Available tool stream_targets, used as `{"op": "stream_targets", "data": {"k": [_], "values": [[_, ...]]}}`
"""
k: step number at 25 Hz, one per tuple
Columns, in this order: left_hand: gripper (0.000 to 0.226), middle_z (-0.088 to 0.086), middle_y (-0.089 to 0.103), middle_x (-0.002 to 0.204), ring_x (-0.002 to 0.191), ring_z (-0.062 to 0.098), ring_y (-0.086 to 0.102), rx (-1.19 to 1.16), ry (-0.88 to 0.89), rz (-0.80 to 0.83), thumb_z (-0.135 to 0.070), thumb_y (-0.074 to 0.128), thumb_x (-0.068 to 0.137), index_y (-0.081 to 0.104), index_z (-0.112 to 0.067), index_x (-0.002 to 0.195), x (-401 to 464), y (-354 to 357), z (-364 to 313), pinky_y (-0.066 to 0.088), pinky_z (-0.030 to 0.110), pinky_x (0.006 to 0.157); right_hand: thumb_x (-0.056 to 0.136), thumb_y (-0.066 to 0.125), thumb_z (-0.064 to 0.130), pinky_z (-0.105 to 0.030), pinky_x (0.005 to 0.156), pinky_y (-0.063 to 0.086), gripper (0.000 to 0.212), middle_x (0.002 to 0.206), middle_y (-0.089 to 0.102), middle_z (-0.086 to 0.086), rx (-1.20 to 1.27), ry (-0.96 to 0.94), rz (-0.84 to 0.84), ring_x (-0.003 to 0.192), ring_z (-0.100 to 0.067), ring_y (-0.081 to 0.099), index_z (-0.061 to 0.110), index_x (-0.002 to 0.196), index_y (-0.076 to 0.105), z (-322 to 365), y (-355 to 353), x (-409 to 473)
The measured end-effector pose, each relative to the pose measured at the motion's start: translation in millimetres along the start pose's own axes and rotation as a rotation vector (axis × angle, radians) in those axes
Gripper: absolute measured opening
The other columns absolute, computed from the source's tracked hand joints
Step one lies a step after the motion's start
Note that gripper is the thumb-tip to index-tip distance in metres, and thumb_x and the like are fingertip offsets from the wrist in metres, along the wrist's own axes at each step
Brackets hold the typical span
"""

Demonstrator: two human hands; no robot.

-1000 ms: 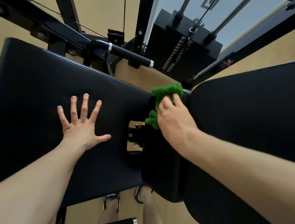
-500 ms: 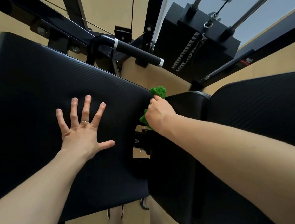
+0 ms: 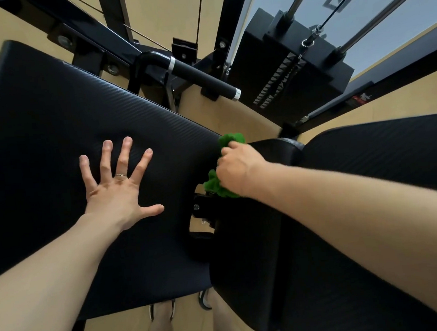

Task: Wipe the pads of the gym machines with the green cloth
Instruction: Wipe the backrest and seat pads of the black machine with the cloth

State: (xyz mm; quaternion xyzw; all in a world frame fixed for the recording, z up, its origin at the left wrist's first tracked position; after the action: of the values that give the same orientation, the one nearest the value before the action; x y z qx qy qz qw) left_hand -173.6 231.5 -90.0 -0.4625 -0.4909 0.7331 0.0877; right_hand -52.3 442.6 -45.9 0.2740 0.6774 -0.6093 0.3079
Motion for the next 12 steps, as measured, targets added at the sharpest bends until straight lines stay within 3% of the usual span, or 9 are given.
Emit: {"op": "stream_targets", "data": {"k": [4, 7, 12], "values": [[0.131, 0.003, -0.052, 0.15, 0.14, 0.036, -0.045, 0.012, -0.007, -0.037, -0.097, 0.046, 0.059, -0.034, -0.042, 0.147, 3, 4, 0, -0.018, 0.068, 0.112, 0.104, 0.044, 0.035, -0.038, 0.08, 0.045, 0.034, 0.127, 0.059, -0.008, 0.119, 0.216, 0.076, 0.115, -0.031, 0.054, 0.016, 0.127, 0.061, -36, -17, 8], [0.131, 0.003, -0.052, 0.151, 0.139, 0.035, -0.046, 0.015, -0.013, -0.037, -0.097, 0.046, 0.058, -0.034, -0.042, 0.147, 1, 4, 0, -0.018, 0.068, 0.112, 0.101, 0.053, 0.032, -0.043, 0.088, 0.053, 0.033, 0.122, 0.061, -0.012, 0.025, 0.348, 0.064, 0.112, -0.033, 0.059, 0.011, 0.124, 0.063, -36, -23, -16], [0.131, 0.003, -0.051, 0.151, 0.14, 0.036, -0.044, 0.016, -0.009, -0.035, -0.098, 0.044, 0.058, -0.032, -0.042, 0.149, 0, -2, 0, -0.018, 0.068, 0.111, 0.098, 0.054, 0.03, -0.05, 0.093, 0.049, 0.032, 0.114, 0.062, -0.015, -0.153, 0.499, 0.04, 0.105, -0.034, 0.061, 0.008, 0.121, 0.058, -29, -45, -92]]}}
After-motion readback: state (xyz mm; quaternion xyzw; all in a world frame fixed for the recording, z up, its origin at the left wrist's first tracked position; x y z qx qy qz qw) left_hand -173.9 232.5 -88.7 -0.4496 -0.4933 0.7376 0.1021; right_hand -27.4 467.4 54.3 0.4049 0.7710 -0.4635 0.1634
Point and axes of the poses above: each hand's wrist, its own x-axis towards the middle knuckle, its own y-axis out of the palm, z = x × y, the point moved 1 cm from there along x, towards the middle knuckle
